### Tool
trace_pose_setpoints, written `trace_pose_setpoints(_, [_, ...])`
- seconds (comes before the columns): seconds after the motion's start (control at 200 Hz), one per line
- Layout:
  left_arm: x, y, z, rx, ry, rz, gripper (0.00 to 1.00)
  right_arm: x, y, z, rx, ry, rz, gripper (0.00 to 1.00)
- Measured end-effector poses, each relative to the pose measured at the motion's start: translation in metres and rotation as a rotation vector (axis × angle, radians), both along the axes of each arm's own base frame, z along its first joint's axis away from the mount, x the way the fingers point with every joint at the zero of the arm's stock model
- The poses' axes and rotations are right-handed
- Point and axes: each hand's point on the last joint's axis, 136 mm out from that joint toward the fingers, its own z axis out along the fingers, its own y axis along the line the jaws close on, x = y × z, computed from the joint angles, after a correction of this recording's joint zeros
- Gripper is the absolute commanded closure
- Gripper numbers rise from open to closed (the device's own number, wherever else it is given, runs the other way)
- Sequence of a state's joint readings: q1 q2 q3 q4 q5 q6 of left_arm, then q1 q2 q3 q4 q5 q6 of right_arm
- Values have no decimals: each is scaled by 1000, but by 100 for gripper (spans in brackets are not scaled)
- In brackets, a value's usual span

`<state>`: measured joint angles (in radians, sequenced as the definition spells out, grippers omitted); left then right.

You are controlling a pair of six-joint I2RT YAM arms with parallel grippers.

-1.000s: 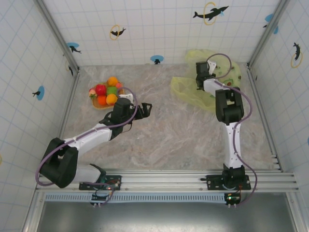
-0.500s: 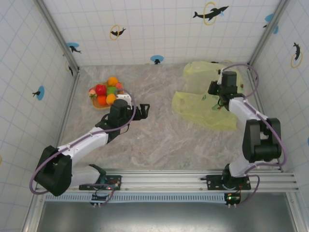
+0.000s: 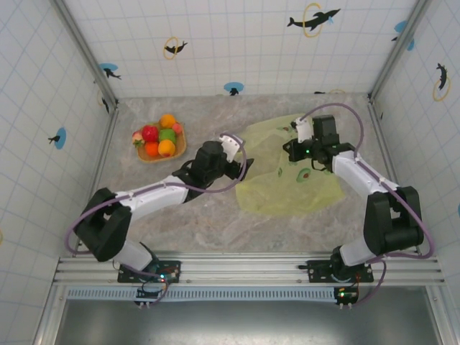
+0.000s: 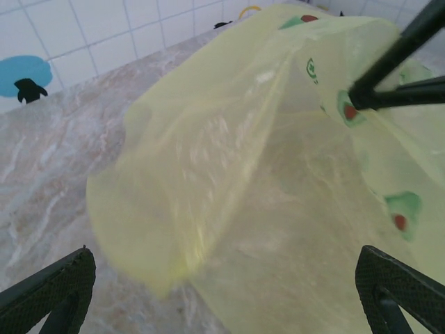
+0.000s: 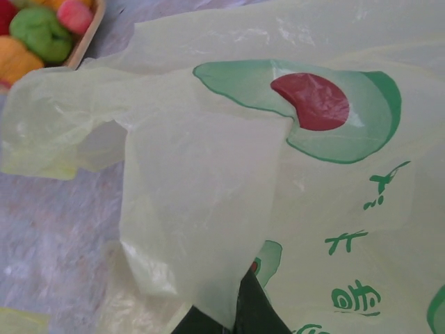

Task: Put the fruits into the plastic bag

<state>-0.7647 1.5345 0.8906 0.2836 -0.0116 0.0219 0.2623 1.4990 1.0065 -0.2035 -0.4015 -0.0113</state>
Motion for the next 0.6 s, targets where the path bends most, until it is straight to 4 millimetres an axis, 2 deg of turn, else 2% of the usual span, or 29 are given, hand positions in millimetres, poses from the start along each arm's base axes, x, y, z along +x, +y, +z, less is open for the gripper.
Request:
trace_pose_setpoints(0.135, [13, -8, -13, 70, -11, -14, 2, -9, 10, 2, -22, 1, 68, 100])
trace_pose_setpoints(0.2, [18, -9, -24, 107, -4, -5, 7, -12, 11, 2, -30, 1, 90, 100])
trace_pose_setpoints(0.295, [23, -4, -41, 160, 8, 21, 30, -18, 11, 1, -46, 5, 117, 100])
trace_pose_setpoints(0.38, [24, -1, -51, 174, 36, 45, 55, -22, 9, 1, -65, 3, 133, 100])
trace_pose_setpoints(0.44, [22, -1, -52, 162, 58, 49, 82, -23, 8, 1, -89, -2, 130, 100])
trace_pose_setpoints(0.495, [20, -4, -50, 130, 89, 52, 99, -23, 7, 0, -115, -9, 118, 99])
trace_pose_setpoints(0.601, [14, -14, -38, 6, 181, 62, 100, -21, 8, -3, -178, -19, 62, 86])
